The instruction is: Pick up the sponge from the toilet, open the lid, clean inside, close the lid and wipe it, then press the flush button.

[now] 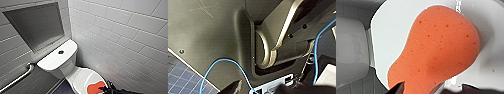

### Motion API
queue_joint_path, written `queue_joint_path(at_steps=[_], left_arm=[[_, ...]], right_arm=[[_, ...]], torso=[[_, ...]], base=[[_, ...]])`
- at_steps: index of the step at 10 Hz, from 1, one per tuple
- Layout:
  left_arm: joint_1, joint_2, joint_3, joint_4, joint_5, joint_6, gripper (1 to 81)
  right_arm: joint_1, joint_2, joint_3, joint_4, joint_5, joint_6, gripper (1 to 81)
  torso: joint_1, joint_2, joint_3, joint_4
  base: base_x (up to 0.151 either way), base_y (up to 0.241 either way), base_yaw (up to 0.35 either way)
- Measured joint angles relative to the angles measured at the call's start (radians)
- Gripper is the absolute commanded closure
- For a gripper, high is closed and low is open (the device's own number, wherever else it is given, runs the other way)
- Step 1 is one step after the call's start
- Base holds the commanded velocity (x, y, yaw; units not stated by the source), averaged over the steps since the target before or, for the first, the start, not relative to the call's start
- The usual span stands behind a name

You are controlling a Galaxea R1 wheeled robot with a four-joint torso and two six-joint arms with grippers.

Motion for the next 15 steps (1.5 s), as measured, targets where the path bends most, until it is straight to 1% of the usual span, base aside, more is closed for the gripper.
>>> queue_joint_path(at_steps=[2,4,6,8,9,12,13,15], left_arm=[[0.000,0.004,-0.001,0.000,0.000,0.000,1.0],[-0.004,0.004,-0.001,0.000,0.001,-0.001,1.0],[-0.003,0.004,-0.002,0.000,0.004,-0.001,1.0],[-0.003,0.004,-0.002,0.000,0.004,-0.001,1.0],[-0.003,0.004,-0.002,0.000,0.004,-0.001,1.0],[-0.003,-0.001,-0.002,-0.001,0.006,-0.001,1.0],[-0.003,-0.002,-0.002,-0.001,0.006,-0.001,1.0],[-0.003,-0.005,-0.002,-0.001,0.007,-0.004,1.0]], right_arm=[[-0.002,0.007,-0.004,0.000,-0.004,0.009,1.0],[-0.007,0.039,-0.030,0.000,-0.007,0.019,1.0],[-0.010,0.061,-0.040,0.001,-0.007,0.031,1.0],[-0.010,0.060,-0.040,0.001,-0.007,0.056,1.0],[-0.010,0.061,-0.044,0.001,-0.006,0.081,1.0],[-0.010,0.073,-0.110,0.001,-0.005,0.142,1.0],[-0.009,0.089,-0.130,0.001,-0.005,0.154,1.0],[-0.007,0.124,-0.173,0.000,-0.006,0.160,1.0]], torso=[[0.044,-0.072,0.000,0.000],[0.062,-0.099,0.000,0.000],[0.064,-0.102,0.000,0.000],[0.065,-0.102,0.000,0.000],[0.065,-0.102,0.000,0.000],[0.065,-0.103,0.000,0.000],[0.065,-0.103,0.000,0.000],[0.065,-0.103,0.000,0.000]], base=[[0.000,0.000,0.000],[0.000,0.000,0.000],[0.000,0.000,0.000],[0.000,0.000,0.000],[0.000,0.000,0.000],[0.000,0.000,0.000],[0.000,0.000,0.000],[0.000,0.000,0.000]])
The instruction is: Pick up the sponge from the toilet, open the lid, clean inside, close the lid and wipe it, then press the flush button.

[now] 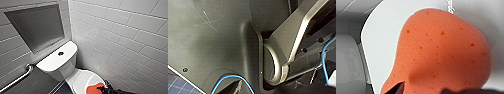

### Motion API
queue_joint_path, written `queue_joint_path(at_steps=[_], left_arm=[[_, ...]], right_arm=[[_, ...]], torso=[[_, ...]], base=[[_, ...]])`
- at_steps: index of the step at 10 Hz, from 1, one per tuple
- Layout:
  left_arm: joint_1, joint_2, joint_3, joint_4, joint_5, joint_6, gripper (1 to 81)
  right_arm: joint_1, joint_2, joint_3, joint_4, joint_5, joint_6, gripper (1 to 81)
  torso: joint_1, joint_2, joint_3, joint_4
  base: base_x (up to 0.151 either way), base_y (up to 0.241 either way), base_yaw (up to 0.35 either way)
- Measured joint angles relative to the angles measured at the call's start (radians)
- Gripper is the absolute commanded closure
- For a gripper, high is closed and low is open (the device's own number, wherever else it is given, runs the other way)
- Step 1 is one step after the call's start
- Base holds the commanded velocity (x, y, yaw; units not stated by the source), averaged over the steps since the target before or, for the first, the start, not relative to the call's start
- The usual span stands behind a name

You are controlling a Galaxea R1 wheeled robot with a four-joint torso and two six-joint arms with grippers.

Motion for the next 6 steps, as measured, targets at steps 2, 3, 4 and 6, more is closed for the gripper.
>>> queue_joint_path(at_steps=[2,3,4,6], left_arm=[[0.000,-0.003,0.000,0.000,0.001,-0.001,1.0],[0.000,-0.005,0.000,0.000,0.000,-0.004,1.0],[0.000,-0.005,0.000,0.000,0.000,-0.005,1.0],[0.000,-0.008,0.000,0.000,0.000,-0.007,1.0]], right_arm=[[0.007,0.020,-0.019,0.000,0.001,-0.001,1.0],[0.006,0.026,-0.018,-0.004,0.001,-0.002,1.0],[0.005,0.034,-0.018,-0.015,0.001,-0.004,1.0],[-0.011,0.056,-0.019,-0.028,0.005,-0.005,1.0]], torso=[[0.000,0.000,0.000,0.000],[0.000,0.000,0.000,0.000],[0.000,0.000,0.000,0.000],[0.000,0.000,0.000,0.000]], base=[[0.000,0.000,0.000],[0.000,0.000,0.000],[0.000,0.000,0.000],[0.000,0.000,0.000]])
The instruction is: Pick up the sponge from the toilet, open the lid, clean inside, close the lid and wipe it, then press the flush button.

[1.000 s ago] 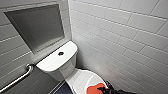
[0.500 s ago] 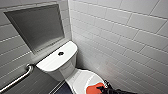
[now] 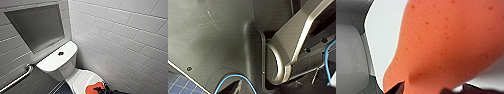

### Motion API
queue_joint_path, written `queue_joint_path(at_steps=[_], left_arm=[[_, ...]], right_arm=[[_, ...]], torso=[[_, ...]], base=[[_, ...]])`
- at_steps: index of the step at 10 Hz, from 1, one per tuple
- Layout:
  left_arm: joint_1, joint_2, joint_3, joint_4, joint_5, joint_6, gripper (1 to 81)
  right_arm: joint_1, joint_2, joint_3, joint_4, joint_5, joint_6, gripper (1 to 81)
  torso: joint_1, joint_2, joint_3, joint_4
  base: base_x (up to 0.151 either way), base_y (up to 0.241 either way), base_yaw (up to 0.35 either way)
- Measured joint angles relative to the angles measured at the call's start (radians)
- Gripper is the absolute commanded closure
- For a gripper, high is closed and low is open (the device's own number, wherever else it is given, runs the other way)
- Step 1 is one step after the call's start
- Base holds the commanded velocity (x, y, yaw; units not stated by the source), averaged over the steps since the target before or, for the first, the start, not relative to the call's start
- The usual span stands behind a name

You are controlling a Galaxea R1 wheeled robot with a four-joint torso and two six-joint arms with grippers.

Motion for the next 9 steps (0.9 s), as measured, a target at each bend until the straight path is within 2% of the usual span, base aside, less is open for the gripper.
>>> queue_joint_path(at_steps=[3,6,9], left_arm=[[0.000,-0.006,0.000,0.000,0.000,0.000,1.0],[0.006,-0.009,0.000,-0.001,0.001,0.000,1.0],[0.006,-0.007,0.000,-0.001,0.004,0.000,1.0]], right_arm=[[-0.036,0.015,-0.089,-0.018,0.039,-0.003,1.0],[-0.044,0.066,-0.204,-0.095,0.105,-0.004,1.0],[-0.030,0.066,-0.233,-0.146,0.137,-0.004,1.0]], torso=[[0.000,0.000,0.000,0.000],[0.000,-0.001,0.000,0.000],[0.041,-0.069,0.000,0.000]], base=[[0.000,0.000,0.000],[0.000,0.000,0.000],[0.000,0.000,0.000]])
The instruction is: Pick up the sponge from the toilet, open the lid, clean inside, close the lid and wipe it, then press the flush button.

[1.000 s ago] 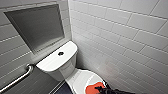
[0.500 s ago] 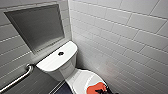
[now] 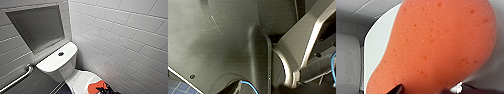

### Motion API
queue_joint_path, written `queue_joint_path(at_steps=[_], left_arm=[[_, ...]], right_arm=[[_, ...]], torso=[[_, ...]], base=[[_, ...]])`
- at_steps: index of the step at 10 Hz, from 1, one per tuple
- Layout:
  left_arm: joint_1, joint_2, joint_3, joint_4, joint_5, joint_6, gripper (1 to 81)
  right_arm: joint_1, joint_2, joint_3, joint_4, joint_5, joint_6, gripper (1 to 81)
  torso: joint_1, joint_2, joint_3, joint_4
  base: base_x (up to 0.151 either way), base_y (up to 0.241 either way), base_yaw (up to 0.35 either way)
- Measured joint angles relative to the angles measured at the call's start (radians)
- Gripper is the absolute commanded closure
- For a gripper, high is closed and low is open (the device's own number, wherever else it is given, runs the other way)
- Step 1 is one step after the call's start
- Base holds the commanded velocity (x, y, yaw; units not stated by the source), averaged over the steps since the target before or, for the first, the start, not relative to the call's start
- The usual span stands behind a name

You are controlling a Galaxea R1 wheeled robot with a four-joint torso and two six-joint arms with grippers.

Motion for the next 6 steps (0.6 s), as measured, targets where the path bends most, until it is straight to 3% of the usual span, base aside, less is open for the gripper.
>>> queue_joint_path(at_steps=[3,4,6], left_arm=[[0.004,0.000,0.000,0.000,0.002,0.000,1.0],[0.005,0.000,0.000,0.000,0.004,0.000,1.0],[0.005,0.000,0.000,0.000,0.003,0.000,1.0]], right_arm=[[-0.005,-0.010,0.010,-0.017,0.024,0.000,1.0],[-0.013,-0.011,0.009,-0.036,0.039,-0.013,81.1],[-0.029,-0.008,-0.003,-0.047,0.082,0.001,81.1]], torso=[[0.027,-0.046,0.000,0.000],[0.026,-0.045,0.000,0.000],[0.026,-0.044,0.000,0.000]], base=[[0.000,0.000,0.000],[0.000,0.000,0.000],[0.000,0.000,0.000]])
